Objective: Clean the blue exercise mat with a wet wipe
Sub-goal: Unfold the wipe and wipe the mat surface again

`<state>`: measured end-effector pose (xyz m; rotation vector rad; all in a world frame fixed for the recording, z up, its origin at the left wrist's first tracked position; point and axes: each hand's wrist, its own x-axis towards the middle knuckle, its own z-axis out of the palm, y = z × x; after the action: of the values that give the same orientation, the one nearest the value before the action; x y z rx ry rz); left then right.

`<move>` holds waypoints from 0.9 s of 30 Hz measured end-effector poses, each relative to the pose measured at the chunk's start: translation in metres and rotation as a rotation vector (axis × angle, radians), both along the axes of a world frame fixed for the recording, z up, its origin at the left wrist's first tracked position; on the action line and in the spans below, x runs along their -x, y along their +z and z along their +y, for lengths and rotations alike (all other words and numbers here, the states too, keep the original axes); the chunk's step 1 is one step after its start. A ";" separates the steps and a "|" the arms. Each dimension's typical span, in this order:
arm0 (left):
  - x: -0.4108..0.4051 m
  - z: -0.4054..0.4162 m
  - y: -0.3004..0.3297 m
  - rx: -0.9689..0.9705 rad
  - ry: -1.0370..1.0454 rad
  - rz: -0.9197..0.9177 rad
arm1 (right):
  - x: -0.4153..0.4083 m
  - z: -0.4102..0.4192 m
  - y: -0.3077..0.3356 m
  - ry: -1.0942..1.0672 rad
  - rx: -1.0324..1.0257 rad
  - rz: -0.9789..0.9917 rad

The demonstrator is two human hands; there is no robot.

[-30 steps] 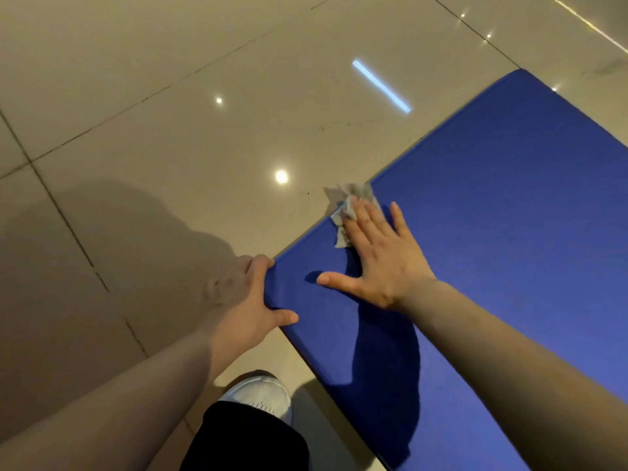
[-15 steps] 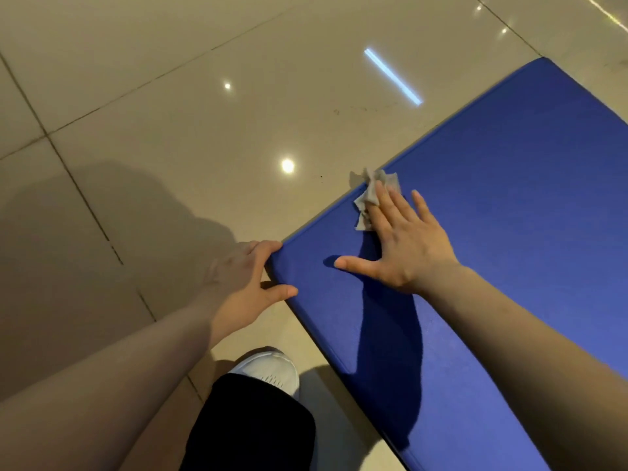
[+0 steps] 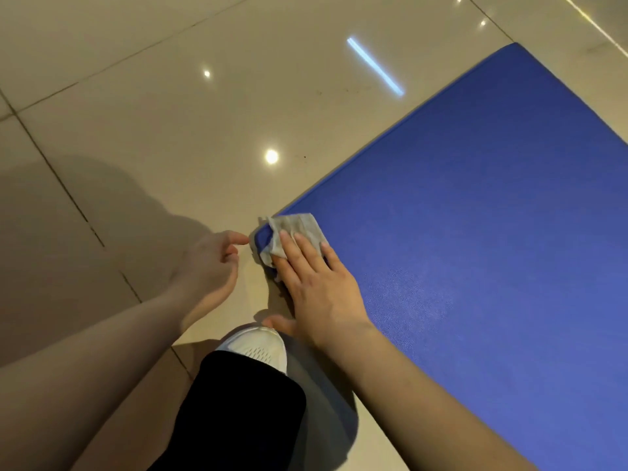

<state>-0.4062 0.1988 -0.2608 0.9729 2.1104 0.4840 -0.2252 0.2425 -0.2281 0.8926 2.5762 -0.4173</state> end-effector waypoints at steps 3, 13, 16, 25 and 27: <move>-0.006 0.003 -0.001 0.019 -0.055 -0.006 | -0.044 -0.028 -0.003 -0.023 -0.005 0.034; -0.005 0.002 0.007 -0.044 0.036 -0.160 | 0.018 -0.004 -0.008 -0.075 0.140 0.178; 0.004 0.001 0.006 -0.036 0.125 -0.229 | 0.044 0.006 -0.013 -0.077 0.083 0.161; -0.006 -0.002 0.023 -0.031 -0.352 0.022 | -0.105 0.022 -0.020 -0.921 -0.244 -0.025; -0.007 0.001 0.022 -0.037 -0.379 0.059 | -0.122 0.025 -0.018 -0.988 -0.167 -0.092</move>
<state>-0.3994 0.1998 -0.2393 1.3863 1.9094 0.3050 -0.1030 0.2675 -0.2464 2.1557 1.9266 -0.3907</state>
